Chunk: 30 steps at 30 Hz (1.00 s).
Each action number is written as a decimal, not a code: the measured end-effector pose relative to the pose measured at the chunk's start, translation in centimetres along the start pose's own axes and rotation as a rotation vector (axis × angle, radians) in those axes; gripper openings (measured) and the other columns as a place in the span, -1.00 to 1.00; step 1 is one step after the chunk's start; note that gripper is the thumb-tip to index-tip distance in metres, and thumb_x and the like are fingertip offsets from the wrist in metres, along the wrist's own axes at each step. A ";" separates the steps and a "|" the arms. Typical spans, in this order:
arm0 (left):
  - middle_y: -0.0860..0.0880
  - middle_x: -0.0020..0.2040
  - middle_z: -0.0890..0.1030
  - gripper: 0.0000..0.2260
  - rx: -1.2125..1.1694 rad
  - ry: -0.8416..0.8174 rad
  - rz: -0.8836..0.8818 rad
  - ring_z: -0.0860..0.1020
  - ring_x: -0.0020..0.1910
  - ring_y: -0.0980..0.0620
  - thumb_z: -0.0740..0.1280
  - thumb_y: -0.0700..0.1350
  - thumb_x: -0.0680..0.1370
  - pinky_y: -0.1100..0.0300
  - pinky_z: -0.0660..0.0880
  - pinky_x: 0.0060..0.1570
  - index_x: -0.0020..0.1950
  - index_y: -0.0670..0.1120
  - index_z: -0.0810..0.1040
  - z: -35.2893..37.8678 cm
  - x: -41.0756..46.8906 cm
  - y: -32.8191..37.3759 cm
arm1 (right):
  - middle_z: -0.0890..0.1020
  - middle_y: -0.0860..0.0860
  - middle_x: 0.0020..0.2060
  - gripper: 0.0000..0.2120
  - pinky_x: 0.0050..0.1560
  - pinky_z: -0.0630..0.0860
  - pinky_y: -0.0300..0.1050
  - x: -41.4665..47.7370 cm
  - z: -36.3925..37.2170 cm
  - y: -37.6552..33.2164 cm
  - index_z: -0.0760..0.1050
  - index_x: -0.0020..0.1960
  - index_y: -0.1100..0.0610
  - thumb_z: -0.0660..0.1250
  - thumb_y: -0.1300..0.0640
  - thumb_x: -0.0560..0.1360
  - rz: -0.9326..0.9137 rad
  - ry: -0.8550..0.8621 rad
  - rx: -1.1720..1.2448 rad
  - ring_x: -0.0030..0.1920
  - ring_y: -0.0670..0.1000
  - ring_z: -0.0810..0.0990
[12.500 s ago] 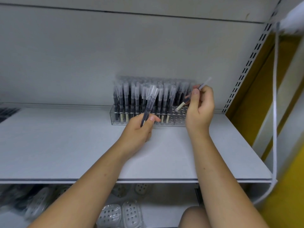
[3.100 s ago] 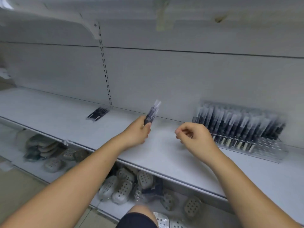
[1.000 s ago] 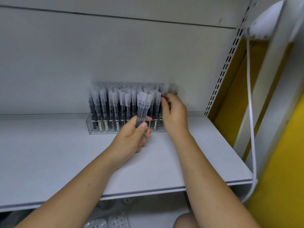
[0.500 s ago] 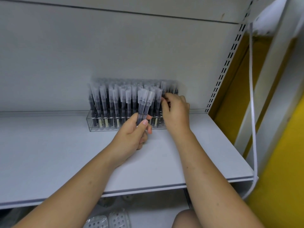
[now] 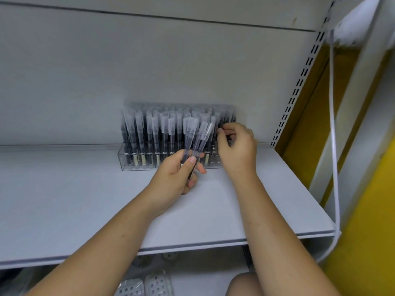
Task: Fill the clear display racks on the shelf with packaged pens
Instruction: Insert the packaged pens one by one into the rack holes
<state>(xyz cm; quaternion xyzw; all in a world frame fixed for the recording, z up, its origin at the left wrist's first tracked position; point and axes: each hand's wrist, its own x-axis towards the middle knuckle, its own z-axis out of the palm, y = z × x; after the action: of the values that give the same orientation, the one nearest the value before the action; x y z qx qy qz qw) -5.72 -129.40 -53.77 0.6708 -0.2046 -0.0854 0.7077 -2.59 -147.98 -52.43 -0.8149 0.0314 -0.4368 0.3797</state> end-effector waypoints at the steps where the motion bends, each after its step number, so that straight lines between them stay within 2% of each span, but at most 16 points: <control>1: -0.02 -0.09 0.65 -0.80 0.000 0.000 0.000 0.37 -0.38 0.03 0.15 -0.17 0.76 0.24 0.24 -0.45 0.29 -0.15 0.52 0.0 0.0 0.0 | 0.60 -0.15 -0.11 -0.86 0.04 0.57 0.19 -0.1 -0.2 -0.1 0.63 0.08 0.06 0.36 0.06 0.57 0.001 0.038 0.045 -0.01 0.03 0.60; 3: -0.04 -0.09 0.66 -0.81 -0.012 0.003 -0.004 0.39 -0.38 0.02 0.16 -0.18 0.76 0.24 0.24 -0.45 0.29 -0.17 0.51 0.0 0.1 0.0 | 0.63 -0.08 -0.12 -0.91 -0.01 0.59 0.02 -0.4 -0.8 -0.6 0.61 0.06 0.08 0.35 0.13 0.59 0.021 0.056 0.184 -0.06 -0.02 0.61; 5: -0.07 -0.07 0.67 -0.82 -0.031 0.001 -0.007 0.41 -0.37 0.01 0.16 -0.20 0.75 0.23 0.23 -0.45 0.29 -0.19 0.50 0.0 0.1 0.0 | 0.64 -0.10 -0.23 -0.91 -0.17 0.53 -0.14 -0.9 -1.5 -1.5 0.60 -0.02 0.08 0.33 0.16 0.63 0.079 -0.039 0.349 -0.22 -0.09 0.60; 7: -0.11 -0.05 0.67 -0.82 -0.044 -0.008 -0.004 0.43 -0.35 0.00 0.18 -0.21 0.75 0.22 0.22 -0.45 0.29 -0.19 0.50 0.0 0.1 0.0 | 0.61 -0.13 -0.37 -0.81 -0.31 0.46 -0.17 -1.3 -1.8 -2.3 0.59 -0.10 0.10 0.30 0.12 0.66 0.114 -0.181 0.441 -0.40 -0.09 0.53; 10: -0.13 -0.02 0.67 -0.83 -0.049 -0.018 0.008 0.46 -0.32 0.00 0.19 -0.21 0.74 0.22 0.23 -0.44 0.29 -0.19 0.51 -0.1 0.1 -0.1 | 0.57 -0.17 -0.47 -0.78 -0.40 0.43 -0.23 -1.6 -2.0 -3.1 0.58 -0.15 0.09 0.33 0.13 0.67 0.136 -0.319 0.488 -0.48 -0.14 0.49; 13: -0.11 -0.02 0.68 -0.83 -0.048 -0.030 0.019 0.48 -0.29 0.00 0.20 -0.21 0.74 0.23 0.24 -0.43 0.28 -0.20 0.51 -0.2 0.1 0.0 | 0.62 -0.05 -0.39 -0.86 -0.42 0.47 -0.16 -1.8 -2.1 -3.0 0.59 -0.12 0.10 0.42 0.13 0.62 0.154 -0.401 0.506 -0.46 -0.07 0.54; 15: -0.10 -0.02 0.68 -0.84 -0.047 -0.033 0.026 0.49 -0.29 0.00 0.20 -0.21 0.74 0.22 0.25 -0.42 0.27 -0.19 0.52 -0.1 0.0 0.1 | 0.64 0.11 -0.36 -0.84 -0.43 0.48 -0.06 -2.0 -1.9 -2.7 0.58 -0.12 0.17 0.45 0.13 0.59 0.150 -0.449 0.491 -0.45 0.08 0.54; 17: -0.11 -0.01 0.69 -0.84 -0.056 -0.023 0.021 0.50 -0.28 0.00 0.19 -0.20 0.74 0.22 0.24 -0.43 0.26 -0.19 0.52 -0.1 0.0 0.2 | 0.63 0.14 -0.38 -0.80 -0.42 0.47 0.04 -2.1 -1.8 -2.6 0.56 -0.16 0.21 0.44 0.13 0.59 0.139 -0.473 0.459 -0.44 0.21 0.52; 18: -0.12 -0.01 0.69 -0.84 -0.057 -0.016 0.017 0.50 -0.28 0.00 0.19 -0.20 0.75 0.21 0.24 -0.43 0.27 -0.19 0.51 -0.1 0.0 0.2 | 0.62 0.09 -0.41 -0.79 -0.41 0.47 0.03 -2.1 -1.8 -2.6 0.55 -0.17 0.22 0.42 0.15 0.60 0.133 -0.474 0.453 -0.44 0.19 0.52; 20: -0.13 0.01 0.69 -0.84 -0.052 -0.001 0.007 0.51 -0.27 -0.01 0.19 -0.18 0.75 0.22 0.25 -0.44 0.27 -0.19 0.51 -0.1 0.0 0.1 | 0.61 -0.03 -0.43 -0.78 -0.37 0.47 -0.13 -2.0 -2.0 -2.7 0.54 -0.18 0.24 0.39 0.22 0.63 0.127 -0.454 0.469 -0.44 -0.03 0.54; 21: -0.13 0.02 0.70 -0.84 -0.050 0.005 0.004 0.52 -0.28 -0.01 0.19 -0.17 0.75 0.22 0.25 -0.44 0.26 -0.19 0.50 -0.1 0.0 0.0 | 0.62 -0.02 -0.42 -0.79 -0.36 0.47 -0.18 -1.9 -2.0 -2.8 0.54 -0.17 0.26 0.37 0.24 0.64 0.134 -0.431 0.489 -0.43 -0.07 0.55; 24: -0.13 0.00 0.70 -0.85 -0.041 0.019 0.005 0.50 -0.33 -0.01 0.19 -0.16 0.75 0.25 0.27 -0.45 0.23 -0.17 0.50 -0.1 0.1 -0.2 | 0.64 0.19 -0.33 -0.80 -0.38 0.43 -0.25 -1.5 -2.0 -2.5 0.54 -0.07 0.32 0.30 0.22 0.67 0.170 -0.324 0.553 -0.45 0.01 0.56; 27: -0.12 -0.04 0.68 -0.85 -0.047 0.025 0.004 0.47 -0.36 0.00 0.18 -0.17 0.75 0.25 0.28 -0.47 0.24 -0.17 0.51 -0.1 0.2 -0.3 | 0.59 0.16 -0.35 -0.82 -0.43 0.40 -0.28 -1.1 -2.0 -2.3 0.52 -0.03 0.22 0.24 0.19 0.71 0.182 -0.175 0.596 -0.45 0.06 0.56; 30: -0.12 -0.05 0.67 -0.84 -0.048 0.026 0.000 0.46 -0.37 0.00 0.18 -0.18 0.75 0.25 0.28 -0.47 0.25 -0.17 0.51 -0.1 0.3 -0.3 | 0.59 0.12 -0.33 -0.83 -0.39 0.44 -0.24 -0.8 -2.3 -2.2 0.50 0.03 0.17 0.19 0.17 0.73 0.130 -0.020 0.549 -0.42 0.05 0.58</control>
<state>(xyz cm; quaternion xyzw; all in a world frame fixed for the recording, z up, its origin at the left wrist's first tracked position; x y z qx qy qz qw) -5.39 -129.43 -54.06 0.6546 -0.1932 -0.0813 0.7263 -5.39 -147.46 -50.86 -0.6821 -0.0395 -0.3956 0.6138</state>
